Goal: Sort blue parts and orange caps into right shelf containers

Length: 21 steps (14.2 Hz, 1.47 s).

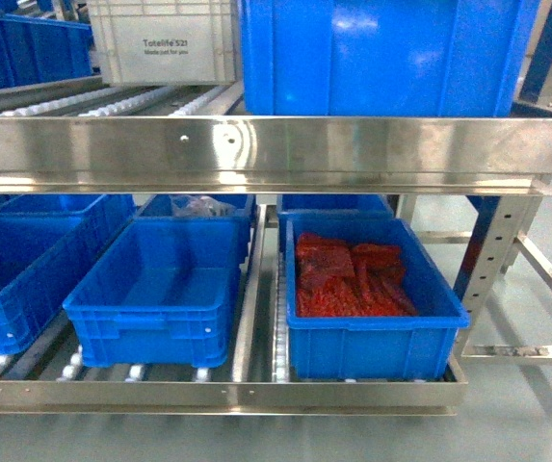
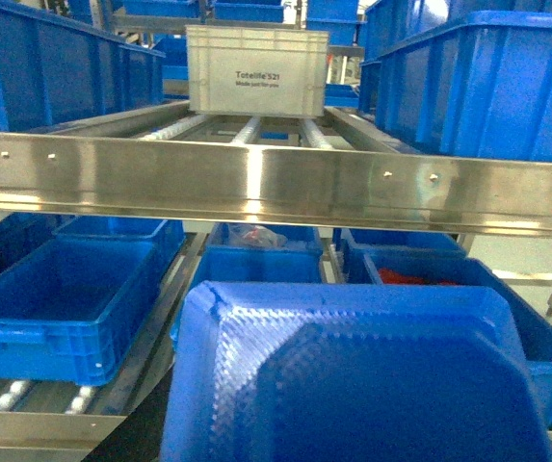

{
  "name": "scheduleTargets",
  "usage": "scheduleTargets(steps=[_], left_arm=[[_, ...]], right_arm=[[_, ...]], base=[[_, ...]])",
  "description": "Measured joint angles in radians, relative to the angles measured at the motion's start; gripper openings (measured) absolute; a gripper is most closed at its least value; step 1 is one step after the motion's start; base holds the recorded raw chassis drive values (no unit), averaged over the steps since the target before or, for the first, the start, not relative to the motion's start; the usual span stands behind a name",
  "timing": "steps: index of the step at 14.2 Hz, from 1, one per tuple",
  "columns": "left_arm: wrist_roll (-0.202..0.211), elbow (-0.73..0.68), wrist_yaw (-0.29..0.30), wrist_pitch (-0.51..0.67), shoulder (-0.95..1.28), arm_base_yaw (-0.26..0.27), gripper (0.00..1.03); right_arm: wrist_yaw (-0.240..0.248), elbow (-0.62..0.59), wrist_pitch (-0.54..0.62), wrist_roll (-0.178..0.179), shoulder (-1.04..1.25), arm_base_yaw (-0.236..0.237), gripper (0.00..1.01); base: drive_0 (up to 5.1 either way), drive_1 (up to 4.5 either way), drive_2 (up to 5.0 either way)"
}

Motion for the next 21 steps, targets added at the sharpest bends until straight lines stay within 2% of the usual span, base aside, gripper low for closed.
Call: scheduleTargets(steps=[21], left_arm=[[0.000, 0.000, 0.001, 0.001, 0.000, 0.000, 0.41]], right_arm=[[0.000, 0.000, 0.001, 0.000, 0.000, 0.000, 0.43]], base=[[-5.0, 2.50, 2.5]])
